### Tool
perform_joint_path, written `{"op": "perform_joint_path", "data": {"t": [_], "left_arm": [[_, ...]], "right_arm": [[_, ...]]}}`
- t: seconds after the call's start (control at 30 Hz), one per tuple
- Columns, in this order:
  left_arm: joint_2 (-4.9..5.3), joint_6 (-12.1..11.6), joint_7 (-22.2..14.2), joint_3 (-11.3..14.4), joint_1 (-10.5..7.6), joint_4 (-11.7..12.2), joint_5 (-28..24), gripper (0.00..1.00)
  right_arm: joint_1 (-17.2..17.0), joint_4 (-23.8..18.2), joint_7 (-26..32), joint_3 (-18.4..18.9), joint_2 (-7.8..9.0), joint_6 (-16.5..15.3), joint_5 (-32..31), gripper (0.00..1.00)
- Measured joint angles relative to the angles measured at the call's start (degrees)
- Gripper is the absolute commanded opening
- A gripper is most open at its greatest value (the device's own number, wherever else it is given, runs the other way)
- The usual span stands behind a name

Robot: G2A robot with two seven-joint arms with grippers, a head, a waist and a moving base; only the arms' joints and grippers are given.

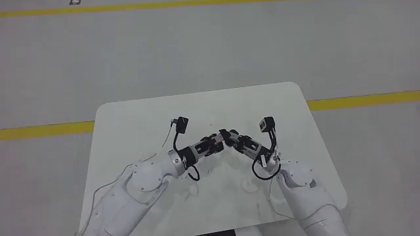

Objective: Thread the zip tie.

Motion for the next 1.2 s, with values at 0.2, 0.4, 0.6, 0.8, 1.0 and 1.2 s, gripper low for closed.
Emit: {"op": "perform_joint_path", "data": {"t": [0.2,0.4,0.6,0.8,1.0,1.2], "left_arm": [[-0.10,0.8,0.3,0.1,-0.25,0.4,0.0,0.42],[-0.17,1.3,0.6,0.2,-0.29,0.6,0.0,0.29],[-0.14,1.2,0.4,-0.1,-0.21,1.1,-0.4,0.20],[-0.10,1.8,0.6,-0.3,-0.03,1.0,-0.3,0.20],[-0.07,2.4,0.6,-0.5,0.03,1.0,-0.1,0.17],[-0.10,2.5,0.4,-0.5,0.00,1.2,-0.3,0.13]], "right_arm": [[-0.2,-0.6,-0.3,0.0,-0.17,0.0,-1.1,0.00],[-0.5,-1.3,0.3,0.5,-0.33,0.0,-1.6,0.00],[-0.6,-1.9,0.4,0.8,-0.51,0.0,-2.9,0.00],[-0.9,-2.5,0.1,0.9,-0.72,0.0,-4.2,0.00],[-1.1,-3.1,0.2,1.2,-0.93,0.0,-4.5,0.00],[-1.2,-3.4,0.5,1.3,-1.14,0.0,-4.9,0.00]]}}
